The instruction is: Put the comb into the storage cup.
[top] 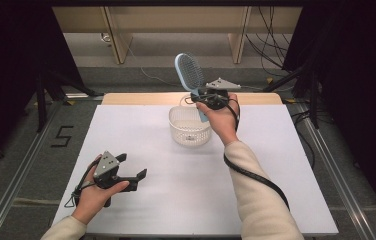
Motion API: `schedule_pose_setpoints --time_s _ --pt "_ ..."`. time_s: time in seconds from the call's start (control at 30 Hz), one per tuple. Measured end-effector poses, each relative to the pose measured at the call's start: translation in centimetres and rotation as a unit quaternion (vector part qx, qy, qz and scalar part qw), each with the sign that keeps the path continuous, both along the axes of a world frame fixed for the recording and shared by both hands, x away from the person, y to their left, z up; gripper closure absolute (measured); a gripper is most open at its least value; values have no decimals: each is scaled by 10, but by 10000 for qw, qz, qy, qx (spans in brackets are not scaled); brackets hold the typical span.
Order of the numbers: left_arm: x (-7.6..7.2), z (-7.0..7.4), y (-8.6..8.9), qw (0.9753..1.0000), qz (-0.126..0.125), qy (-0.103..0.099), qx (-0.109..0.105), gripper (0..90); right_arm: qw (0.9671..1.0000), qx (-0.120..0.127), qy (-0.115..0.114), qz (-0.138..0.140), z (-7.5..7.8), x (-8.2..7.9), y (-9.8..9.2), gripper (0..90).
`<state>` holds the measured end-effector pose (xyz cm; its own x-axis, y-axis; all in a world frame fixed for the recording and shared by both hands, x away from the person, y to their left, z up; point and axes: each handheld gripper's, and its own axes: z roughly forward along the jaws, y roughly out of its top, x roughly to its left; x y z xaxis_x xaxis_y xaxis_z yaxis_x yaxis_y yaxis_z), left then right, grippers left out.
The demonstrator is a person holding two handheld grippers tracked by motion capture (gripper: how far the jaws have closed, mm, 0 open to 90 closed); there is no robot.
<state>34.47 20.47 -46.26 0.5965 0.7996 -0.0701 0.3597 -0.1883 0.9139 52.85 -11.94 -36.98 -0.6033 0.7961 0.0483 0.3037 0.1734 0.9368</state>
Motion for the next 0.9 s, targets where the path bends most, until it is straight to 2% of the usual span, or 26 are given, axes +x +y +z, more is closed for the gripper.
schedule_pose_setpoints --time_s 0.9 --pt "0 0 0 10000 -4 2 10 73 9999 -137 52 81 -11 2 3 704"
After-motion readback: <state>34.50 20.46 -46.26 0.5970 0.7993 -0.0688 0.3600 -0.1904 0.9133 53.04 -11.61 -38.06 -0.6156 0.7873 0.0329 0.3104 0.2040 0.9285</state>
